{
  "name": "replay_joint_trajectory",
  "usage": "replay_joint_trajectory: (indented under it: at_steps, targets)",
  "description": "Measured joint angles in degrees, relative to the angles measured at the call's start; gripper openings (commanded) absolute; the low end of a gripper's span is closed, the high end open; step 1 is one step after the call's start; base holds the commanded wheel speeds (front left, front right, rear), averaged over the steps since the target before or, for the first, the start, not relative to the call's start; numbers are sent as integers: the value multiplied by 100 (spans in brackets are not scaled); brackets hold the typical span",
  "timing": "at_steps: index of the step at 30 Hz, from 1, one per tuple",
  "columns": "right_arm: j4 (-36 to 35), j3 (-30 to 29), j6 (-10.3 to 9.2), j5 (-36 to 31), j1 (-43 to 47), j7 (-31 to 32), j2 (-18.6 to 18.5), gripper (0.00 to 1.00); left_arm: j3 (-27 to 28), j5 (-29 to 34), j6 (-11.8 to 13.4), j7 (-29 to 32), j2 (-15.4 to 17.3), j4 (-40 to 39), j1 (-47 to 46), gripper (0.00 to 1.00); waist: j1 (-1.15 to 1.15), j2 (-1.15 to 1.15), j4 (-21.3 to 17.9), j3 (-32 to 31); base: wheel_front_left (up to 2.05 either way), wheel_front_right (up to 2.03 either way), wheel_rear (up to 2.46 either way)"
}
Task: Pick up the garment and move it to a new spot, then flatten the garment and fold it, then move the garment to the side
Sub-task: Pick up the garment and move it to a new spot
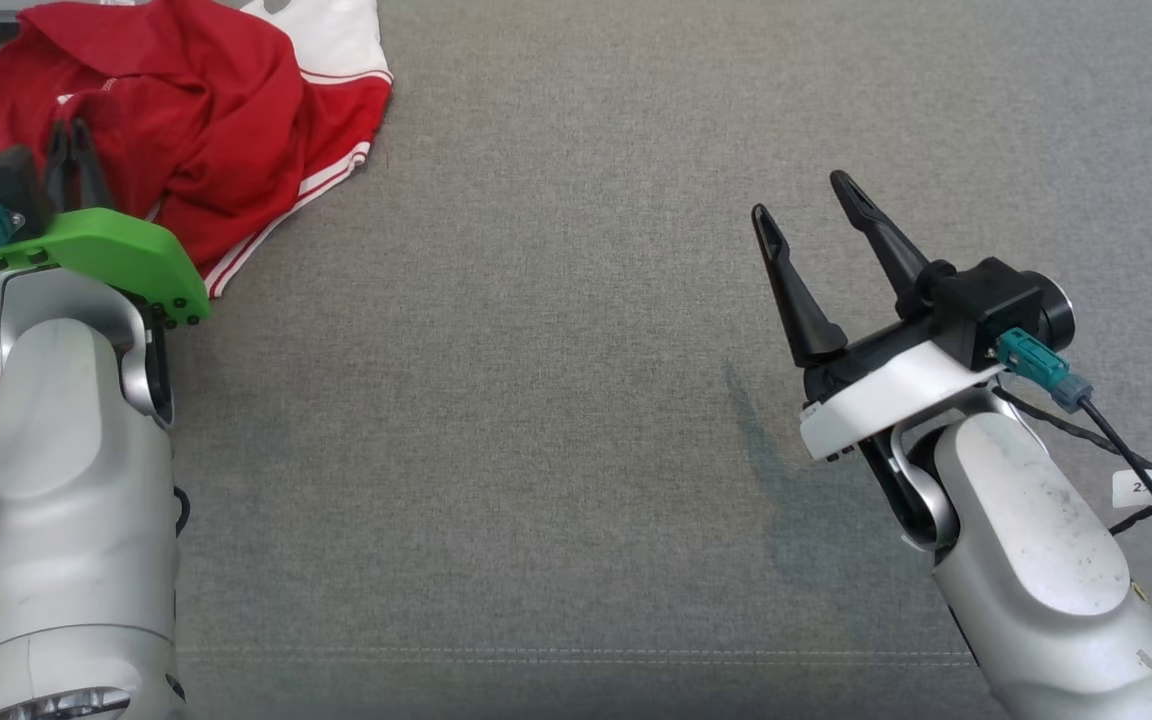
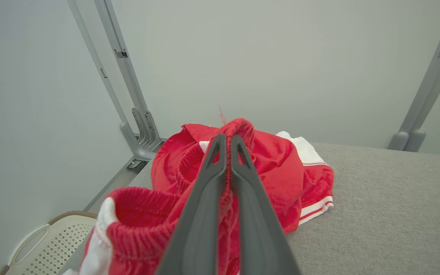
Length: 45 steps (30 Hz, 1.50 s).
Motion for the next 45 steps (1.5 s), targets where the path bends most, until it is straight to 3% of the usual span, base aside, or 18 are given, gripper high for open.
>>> replay_joint_trajectory:
  at_steps: [9,16,24,30,34,45]
  targets:
    - [147,-24,-53,43,242,-2,64,100,-887,-1170,-638,-16,3,-328,28,0,0,0,-195,-419,0,0,0]
    - [211,-111,-154,91,469,-11,73,100,-1734,-1961,-703,-18,11,-991,67,0,0,0,-499,-680,0,0,0]
    - [229,-110,-162,111,648,-18,90,100,-2661,-2513,-712,-18,19,-1191,493,0,0,0,-903,-861,0,0,0]
    - [203,-85,-212,133,702,-19,125,100,-3518,-2788,-549,-16,32,-1265,756,0,0,0,-1342,-930,0,0,0]
    - [171,-73,-253,133,778,-19,131,100,-3931,-2841,-310,-13,42,-1307,780,0,0,0,-1656,-936,0,0,0]
    - [-23,33,-246,133,779,-26,171,100,-4426,-2773,335,120,55,-1100,536,0,0,0,-2535,-799,0,0,0]
